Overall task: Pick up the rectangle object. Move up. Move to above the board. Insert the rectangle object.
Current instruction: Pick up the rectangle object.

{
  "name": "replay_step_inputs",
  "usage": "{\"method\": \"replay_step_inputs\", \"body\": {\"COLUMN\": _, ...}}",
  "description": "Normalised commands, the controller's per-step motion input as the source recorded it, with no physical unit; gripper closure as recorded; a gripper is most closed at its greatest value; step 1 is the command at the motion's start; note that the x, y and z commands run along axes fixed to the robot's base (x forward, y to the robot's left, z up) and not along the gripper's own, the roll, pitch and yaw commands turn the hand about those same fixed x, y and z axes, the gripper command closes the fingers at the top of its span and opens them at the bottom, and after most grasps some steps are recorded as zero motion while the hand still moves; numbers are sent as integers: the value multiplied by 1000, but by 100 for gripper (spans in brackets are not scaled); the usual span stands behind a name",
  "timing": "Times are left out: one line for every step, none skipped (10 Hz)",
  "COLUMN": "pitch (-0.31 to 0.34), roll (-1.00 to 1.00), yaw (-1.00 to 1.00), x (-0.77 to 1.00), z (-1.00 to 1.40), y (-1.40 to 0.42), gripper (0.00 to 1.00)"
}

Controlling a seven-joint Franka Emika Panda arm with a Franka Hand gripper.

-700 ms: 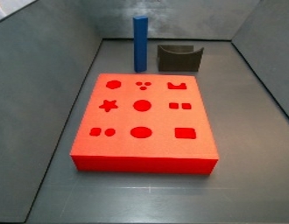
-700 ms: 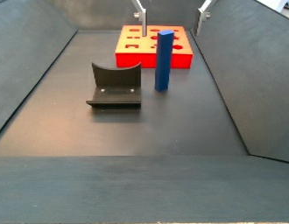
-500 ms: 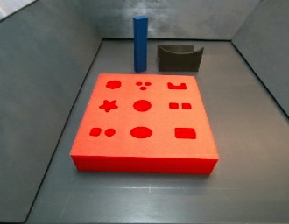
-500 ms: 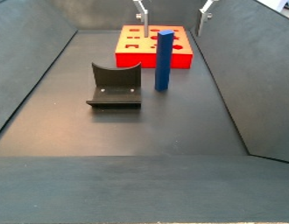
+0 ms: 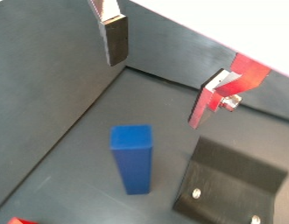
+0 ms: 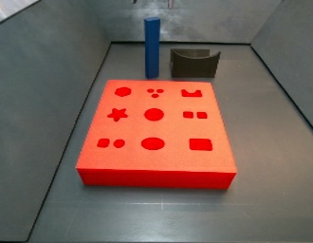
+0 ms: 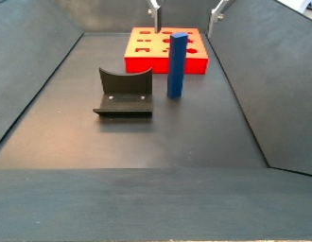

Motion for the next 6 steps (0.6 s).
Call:
{"method": "replay_step_inputs", "body": {"pitch": 0, "roll": -6, "yaw": -909, "x": 20, "z": 0, "y": -283, "gripper": 0}}
{"method": "replay_step_inputs", "body": {"pitch": 0, "roll": -16, "yaw": -903, "x": 26, "z": 0, "y": -283, "gripper": 0}}
{"method": "replay_step_inputs", "body": {"pitch": 0, "roll": -13, "yaw": -903, "x": 26, "z": 0, "y": -286, "gripper": 0}}
{"method": "replay_step_inputs", "body": {"pitch": 0, "roll": -13, "yaw": -906, "x": 23, "z": 0, "y": -283, "gripper": 0}}
{"method": "replay_step_inputs", "body": {"pitch": 0, "roll": -10, "yaw": -909, "x": 23, "z": 0, "y": -277, "gripper": 0}}
{"method": "replay_step_inputs", "body": {"pitch": -3, "roll": -4, "yaw": -914, "x": 17, "z": 0, "y": -269, "gripper": 0}}
